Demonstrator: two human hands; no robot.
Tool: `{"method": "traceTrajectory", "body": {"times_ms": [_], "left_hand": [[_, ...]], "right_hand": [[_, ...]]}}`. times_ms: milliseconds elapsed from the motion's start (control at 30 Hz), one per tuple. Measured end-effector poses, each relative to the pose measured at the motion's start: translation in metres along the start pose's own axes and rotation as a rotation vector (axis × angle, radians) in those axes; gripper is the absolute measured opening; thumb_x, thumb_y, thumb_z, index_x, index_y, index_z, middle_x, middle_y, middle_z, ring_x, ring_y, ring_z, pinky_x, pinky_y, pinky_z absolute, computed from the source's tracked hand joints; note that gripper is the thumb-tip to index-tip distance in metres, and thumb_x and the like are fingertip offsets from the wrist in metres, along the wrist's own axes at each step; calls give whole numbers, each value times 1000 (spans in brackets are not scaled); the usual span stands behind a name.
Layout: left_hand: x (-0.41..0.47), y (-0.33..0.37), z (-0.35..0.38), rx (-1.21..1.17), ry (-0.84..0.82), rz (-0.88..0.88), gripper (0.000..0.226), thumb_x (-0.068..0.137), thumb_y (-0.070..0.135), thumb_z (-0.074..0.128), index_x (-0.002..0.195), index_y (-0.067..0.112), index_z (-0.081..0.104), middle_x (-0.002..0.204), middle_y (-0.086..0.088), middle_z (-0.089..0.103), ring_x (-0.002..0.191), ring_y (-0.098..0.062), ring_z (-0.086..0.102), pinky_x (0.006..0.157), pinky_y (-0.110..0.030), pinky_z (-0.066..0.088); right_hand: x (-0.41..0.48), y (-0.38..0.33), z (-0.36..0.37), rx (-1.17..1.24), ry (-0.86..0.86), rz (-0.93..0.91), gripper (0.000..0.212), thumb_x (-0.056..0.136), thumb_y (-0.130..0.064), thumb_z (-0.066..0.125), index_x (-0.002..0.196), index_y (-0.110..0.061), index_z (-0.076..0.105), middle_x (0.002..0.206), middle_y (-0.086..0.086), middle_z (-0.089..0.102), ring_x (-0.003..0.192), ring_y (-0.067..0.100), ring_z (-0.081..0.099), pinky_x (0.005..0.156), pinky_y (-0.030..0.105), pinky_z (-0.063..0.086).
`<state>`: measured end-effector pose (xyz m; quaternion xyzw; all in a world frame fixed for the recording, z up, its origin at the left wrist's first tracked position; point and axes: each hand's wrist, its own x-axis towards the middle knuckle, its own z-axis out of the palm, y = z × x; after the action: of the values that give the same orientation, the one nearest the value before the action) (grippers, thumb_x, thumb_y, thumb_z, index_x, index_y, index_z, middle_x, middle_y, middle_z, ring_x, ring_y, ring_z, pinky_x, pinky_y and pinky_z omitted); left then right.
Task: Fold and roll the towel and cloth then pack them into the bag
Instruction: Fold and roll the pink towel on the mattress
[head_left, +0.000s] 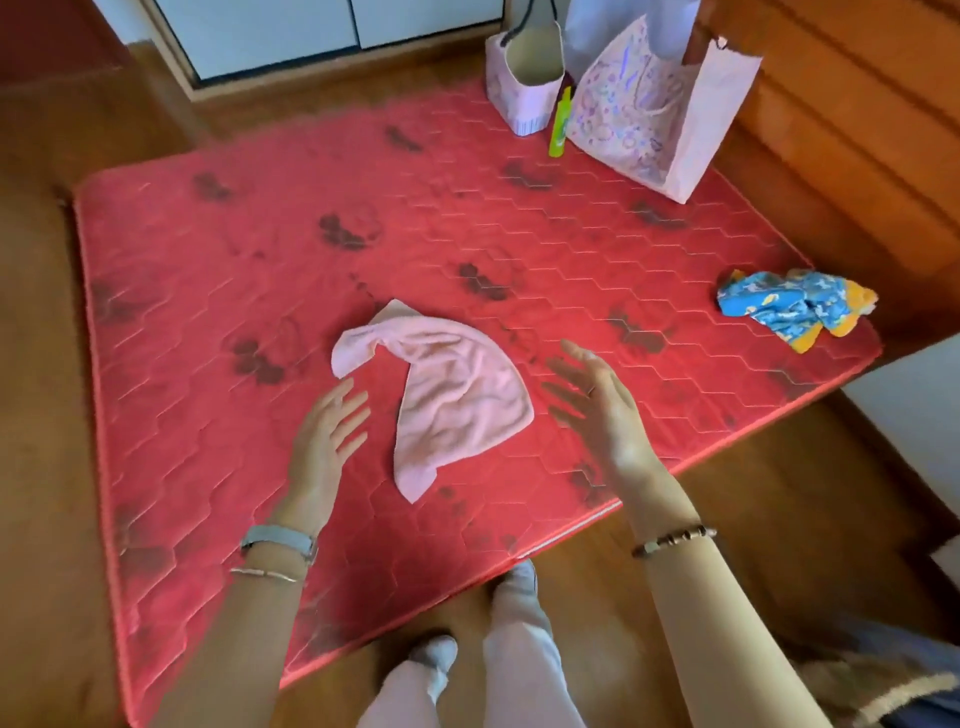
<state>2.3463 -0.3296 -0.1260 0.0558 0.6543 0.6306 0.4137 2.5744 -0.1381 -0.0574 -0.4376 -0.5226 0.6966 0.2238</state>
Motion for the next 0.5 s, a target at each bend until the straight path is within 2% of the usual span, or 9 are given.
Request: {"method": "traceTrajectory", "body": {"times_ms": [233, 500], "left_hand": [[32, -40, 35, -53, 200, -56, 39, 107, 27, 34, 142, 21, 50, 137, -3, 60, 128, -17, 56, 109, -41, 41], [67, -106, 47, -62, 405, -185, 37, 107, 25, 37, 141, 15, 47, 138, -10, 57, 126, -25, 55, 105, -40, 42]], "right_hand": [[85, 4, -36, -96, -115, 95, 39, 101, -47, 37, 131, -33, 56, 125, -4, 67, 113, 17, 66, 92, 36, 51], [167, 54, -39, -235, -138, 227, 33, 101, -30, 47, 129, -18, 57, 120, -2, 68, 105, 12, 67, 77, 18, 54]]}}
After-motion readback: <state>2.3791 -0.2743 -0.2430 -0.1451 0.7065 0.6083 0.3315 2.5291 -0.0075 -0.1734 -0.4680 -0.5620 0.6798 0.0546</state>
